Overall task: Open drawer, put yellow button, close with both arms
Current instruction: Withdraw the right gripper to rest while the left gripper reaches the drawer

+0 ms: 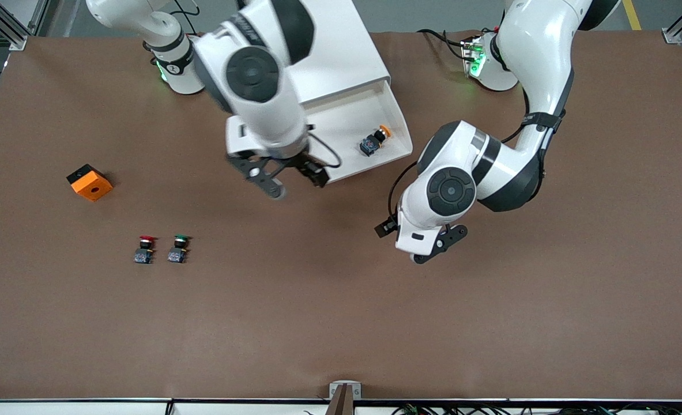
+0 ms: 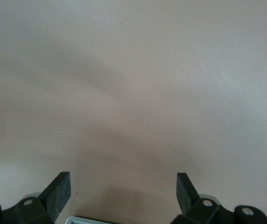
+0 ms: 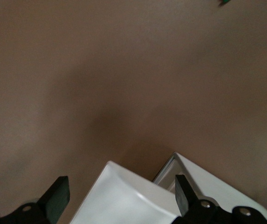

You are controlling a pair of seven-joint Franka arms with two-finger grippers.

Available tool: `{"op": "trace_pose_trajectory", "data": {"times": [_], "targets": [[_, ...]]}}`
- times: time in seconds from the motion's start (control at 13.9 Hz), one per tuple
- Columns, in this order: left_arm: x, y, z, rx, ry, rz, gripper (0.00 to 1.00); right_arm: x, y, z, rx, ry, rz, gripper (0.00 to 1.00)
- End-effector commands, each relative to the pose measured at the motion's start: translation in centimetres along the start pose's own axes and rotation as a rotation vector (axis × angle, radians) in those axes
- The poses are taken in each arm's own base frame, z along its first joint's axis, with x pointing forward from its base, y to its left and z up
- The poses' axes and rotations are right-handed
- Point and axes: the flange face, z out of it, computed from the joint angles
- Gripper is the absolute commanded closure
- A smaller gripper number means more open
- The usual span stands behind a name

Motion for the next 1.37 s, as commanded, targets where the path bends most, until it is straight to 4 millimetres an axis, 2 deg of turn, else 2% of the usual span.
{"op": "trace_pose_trajectory", "data": {"times": [0.0,0.14,0.36,0.5,0.65,0.79,0.94,1.08,1.23,1.3], "targets": [[-3.3,0.7,-0.3,0.02,0.027,0.058,0.0,5.4,4.6,-3.2,0.001,-0.045,-0.098,0.0],[-4.9,1.3,0.2,0.031,0.025,0.08,0.0,9.9,8.6,-5.1,-0.009,-0.06,-0.186,0.0],[-6.9,1.9,0.9,0.042,0.026,0.109,0.0,17.4,15.7,-6.3,-0.04,-0.115,-0.297,0.0],[-8.3,2.4,1.1,0.049,0.038,0.12,0.0,21.2,20.6,-7.9,-0.028,-0.122,-0.369,0.0],[-9.7,2.6,1.0,0.053,0.04,0.136,0.0,23.6,25.6,-9.2,-0.058,-0.139,-0.455,0.0],[-11.0,2.8,1.2,0.056,0.034,0.152,0.0,25.9,29.2,-9.9,-0.061,-0.132,-0.505,0.0],[-12.3,2.9,1.9,0.071,0.027,0.171,0.0,26.7,30.3,-9.9,-0.137,-0.108,-0.545,0.0],[-13.2,2.8,2.4,0.083,0.029,0.184,0.0,26.7,30.3,-10.0,-0.173,-0.094,-0.539,0.0],[-13.4,2.6,2.5,0.077,0.033,0.196,0.0,26.9,30.5,-10.3,-0.172,-0.084,-0.532,0.0],[-13.4,2.4,2.6,0.077,0.036,0.203,0.0,26.9,30.7,-11.2,-0.166,-0.062,-0.526,0.0]]}}
